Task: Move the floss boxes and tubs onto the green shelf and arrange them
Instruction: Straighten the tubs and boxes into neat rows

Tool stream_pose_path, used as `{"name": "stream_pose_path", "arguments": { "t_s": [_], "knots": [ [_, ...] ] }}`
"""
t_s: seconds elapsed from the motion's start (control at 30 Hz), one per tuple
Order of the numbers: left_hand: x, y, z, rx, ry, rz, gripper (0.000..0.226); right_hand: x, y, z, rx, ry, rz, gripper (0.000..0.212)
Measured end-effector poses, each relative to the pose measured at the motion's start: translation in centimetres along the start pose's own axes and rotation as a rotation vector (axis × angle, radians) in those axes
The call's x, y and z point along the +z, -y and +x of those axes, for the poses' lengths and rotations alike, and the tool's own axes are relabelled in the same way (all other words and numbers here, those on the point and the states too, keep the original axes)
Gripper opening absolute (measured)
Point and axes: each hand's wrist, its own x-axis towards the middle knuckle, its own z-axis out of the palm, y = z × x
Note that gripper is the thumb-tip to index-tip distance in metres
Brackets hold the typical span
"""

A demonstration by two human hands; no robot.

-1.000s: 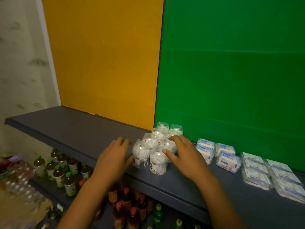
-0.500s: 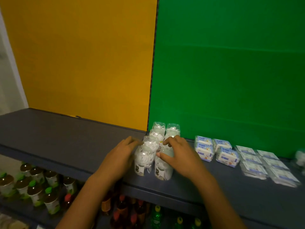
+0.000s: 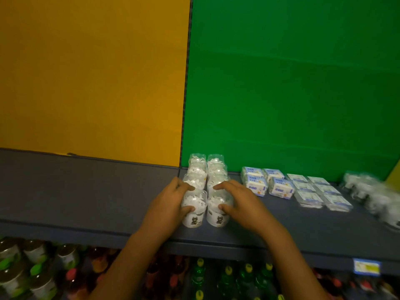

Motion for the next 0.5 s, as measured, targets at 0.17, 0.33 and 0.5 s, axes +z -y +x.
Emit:
{"name": "stream_pose_path", "arguments": {
  "t_s": [0.17,0.33,0.5],
  "knots": [
    [0.7,0.8,0.2,0.041,-0.021,-0.078,0.048,-0.1,-0.7,0.3,0.044,-0.008,-0.007,0.051],
    [0.6,1.9,1.0,0.047,-0.042,-0.14,0.045,-0.6,-1.8,1.7,0.015,-0.004,0.037,0.042],
    [-0.3,3.1,4.3,0.014,-0.125,-0.165,0.031,-1.5,-3.4,5.1,0.0,-0.095,0.025,0.031]
  ]
}}
